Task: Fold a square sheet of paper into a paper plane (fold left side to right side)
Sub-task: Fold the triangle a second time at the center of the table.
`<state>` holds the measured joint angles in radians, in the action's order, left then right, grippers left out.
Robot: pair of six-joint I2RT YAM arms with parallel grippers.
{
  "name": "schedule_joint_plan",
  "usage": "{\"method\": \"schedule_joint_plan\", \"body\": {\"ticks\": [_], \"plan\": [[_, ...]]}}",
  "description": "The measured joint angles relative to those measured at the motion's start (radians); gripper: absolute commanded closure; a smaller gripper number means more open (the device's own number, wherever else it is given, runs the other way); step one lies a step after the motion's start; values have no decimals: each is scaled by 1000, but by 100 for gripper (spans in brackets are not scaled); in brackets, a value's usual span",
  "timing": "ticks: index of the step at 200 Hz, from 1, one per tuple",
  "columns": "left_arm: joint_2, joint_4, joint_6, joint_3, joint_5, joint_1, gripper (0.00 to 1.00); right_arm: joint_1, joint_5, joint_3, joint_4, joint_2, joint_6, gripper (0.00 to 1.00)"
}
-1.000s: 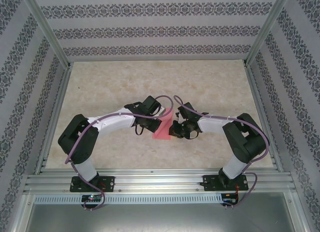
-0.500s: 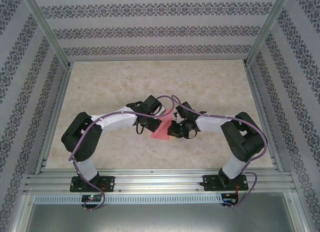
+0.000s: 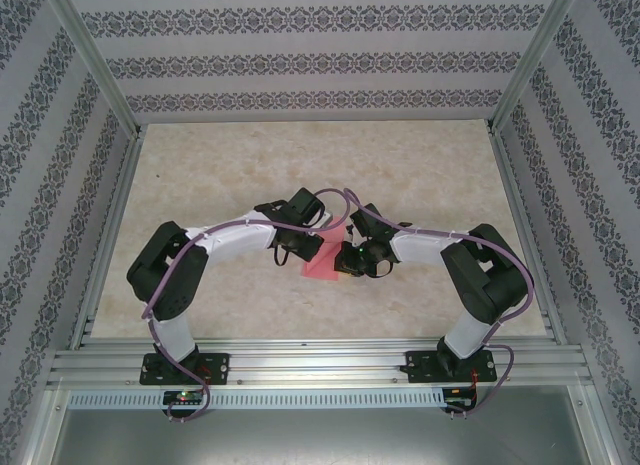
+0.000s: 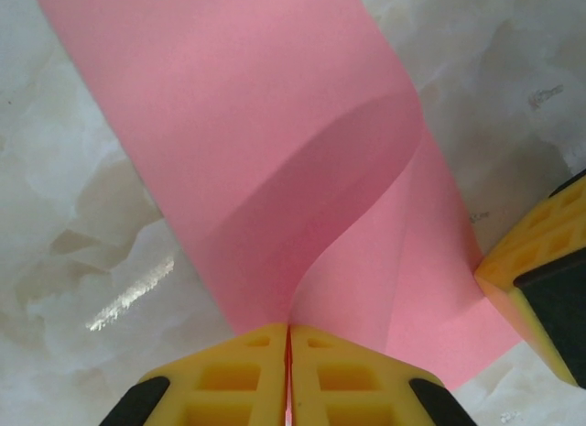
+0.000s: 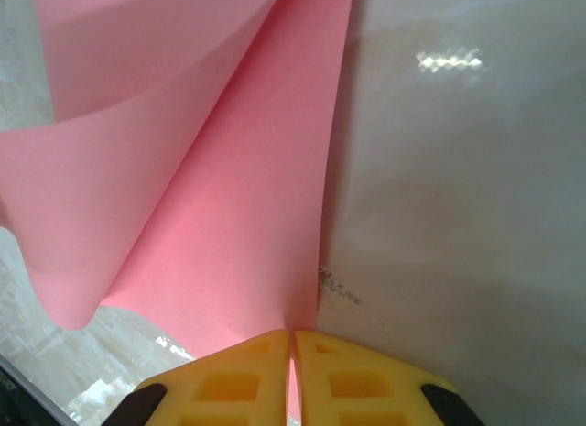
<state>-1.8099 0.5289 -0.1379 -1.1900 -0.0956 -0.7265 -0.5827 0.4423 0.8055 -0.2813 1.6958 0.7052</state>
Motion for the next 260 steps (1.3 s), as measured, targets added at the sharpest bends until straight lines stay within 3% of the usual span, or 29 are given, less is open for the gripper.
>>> {"method": "schedule_joint_plan", "body": {"ticks": [260], "plan": [[-84,3,14,-29,7,13,89,0,-8,32,-53,11,-27,88]]}}
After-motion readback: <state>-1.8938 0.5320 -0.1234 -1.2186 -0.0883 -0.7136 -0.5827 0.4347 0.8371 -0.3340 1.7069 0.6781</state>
